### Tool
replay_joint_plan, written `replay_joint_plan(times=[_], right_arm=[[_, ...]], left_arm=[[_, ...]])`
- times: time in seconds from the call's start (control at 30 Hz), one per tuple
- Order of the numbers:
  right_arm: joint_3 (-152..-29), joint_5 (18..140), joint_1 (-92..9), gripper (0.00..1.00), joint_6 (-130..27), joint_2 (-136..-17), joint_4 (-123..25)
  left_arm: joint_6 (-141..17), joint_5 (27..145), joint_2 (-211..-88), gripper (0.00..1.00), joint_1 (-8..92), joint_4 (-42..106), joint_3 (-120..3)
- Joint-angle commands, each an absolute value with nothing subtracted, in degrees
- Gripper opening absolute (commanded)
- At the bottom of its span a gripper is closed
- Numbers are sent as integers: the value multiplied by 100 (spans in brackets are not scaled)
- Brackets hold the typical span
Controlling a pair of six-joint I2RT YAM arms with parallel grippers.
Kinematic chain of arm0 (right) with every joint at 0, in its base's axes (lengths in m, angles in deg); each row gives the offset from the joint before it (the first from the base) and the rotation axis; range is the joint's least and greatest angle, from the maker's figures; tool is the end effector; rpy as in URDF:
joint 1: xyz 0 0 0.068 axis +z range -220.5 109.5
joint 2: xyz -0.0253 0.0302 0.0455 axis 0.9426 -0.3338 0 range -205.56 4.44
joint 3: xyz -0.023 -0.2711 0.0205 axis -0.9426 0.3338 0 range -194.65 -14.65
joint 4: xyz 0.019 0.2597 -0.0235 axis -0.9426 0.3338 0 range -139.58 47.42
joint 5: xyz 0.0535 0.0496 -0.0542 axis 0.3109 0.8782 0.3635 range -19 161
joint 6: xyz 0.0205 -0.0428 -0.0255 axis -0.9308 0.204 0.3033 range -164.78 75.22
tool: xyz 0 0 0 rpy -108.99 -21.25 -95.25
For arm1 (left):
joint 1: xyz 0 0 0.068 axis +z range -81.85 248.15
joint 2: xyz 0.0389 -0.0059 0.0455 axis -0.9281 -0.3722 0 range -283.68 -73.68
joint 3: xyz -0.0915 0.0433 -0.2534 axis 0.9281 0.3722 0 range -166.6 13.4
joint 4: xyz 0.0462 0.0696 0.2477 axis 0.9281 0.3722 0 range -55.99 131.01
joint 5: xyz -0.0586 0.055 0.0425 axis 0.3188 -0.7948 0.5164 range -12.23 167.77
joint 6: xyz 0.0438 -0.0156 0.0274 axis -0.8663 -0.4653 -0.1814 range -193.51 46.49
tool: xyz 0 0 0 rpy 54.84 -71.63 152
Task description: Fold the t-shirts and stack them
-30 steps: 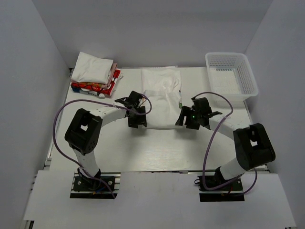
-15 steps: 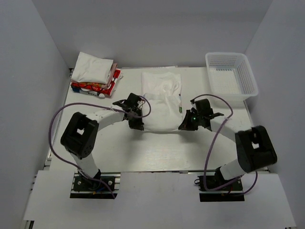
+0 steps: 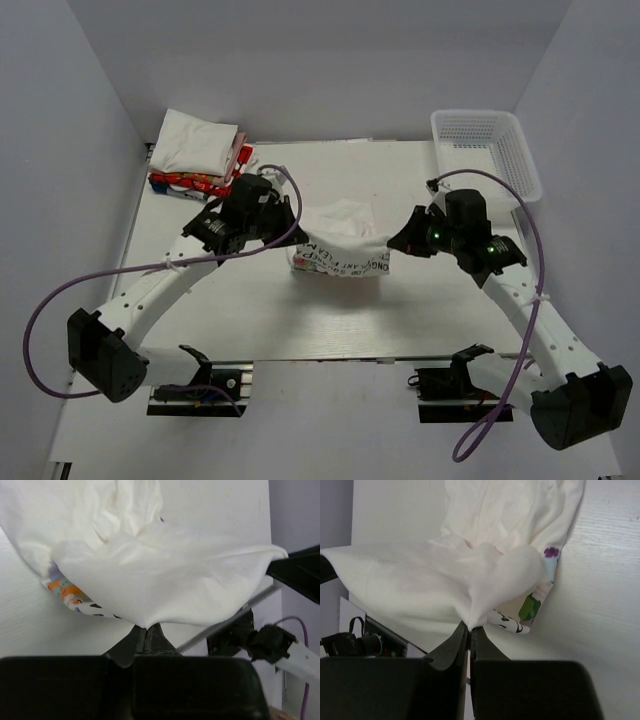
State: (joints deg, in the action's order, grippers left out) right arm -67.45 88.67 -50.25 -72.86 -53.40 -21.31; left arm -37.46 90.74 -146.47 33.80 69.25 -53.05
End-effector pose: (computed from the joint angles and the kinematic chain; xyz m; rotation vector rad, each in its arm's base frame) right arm 0.2017 0.0859 0.3160 -0.0343 2.2362 0.8080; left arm 0.2211 -0.1608 0.3261 0.0884 2.4394 -0.8582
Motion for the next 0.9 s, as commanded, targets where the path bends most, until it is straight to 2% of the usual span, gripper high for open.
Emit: replay_joint_plan(times=[0.0, 0.2, 0.3, 0.53, 0.83, 0.87], right_arm=[[-7308, 8375, -5073, 0, -7335, -5854, -2391], [-7959, 7997, -5213, 0, -7397, -6848, -3174], [-8924, 8136, -5266, 0, -7282, -7823, -3191], [-10156, 8339, -5476, 0, -7282, -9632, -2982], [-12027, 9077, -5626, 0, -7449, -11894, -2656], [-12247, 9121, -5652, 0, -7493, -12252, -2656]], left_arm=[[-3616, 8209, -14908, 0, 3492, 7189, -5830], [-3265, 6883, -16074, 0, 3554, 7722, -7051], [-3203, 6275, -16760, 0, 3711, 7936, -7702], [-3282, 6414, -18579, 0, 4107, 8683, -9371], [-3484, 6608, -19829, 0, 4503, 8568, -9979], [-3484, 6791, -19944, 2, 4581, 8569, -10119]])
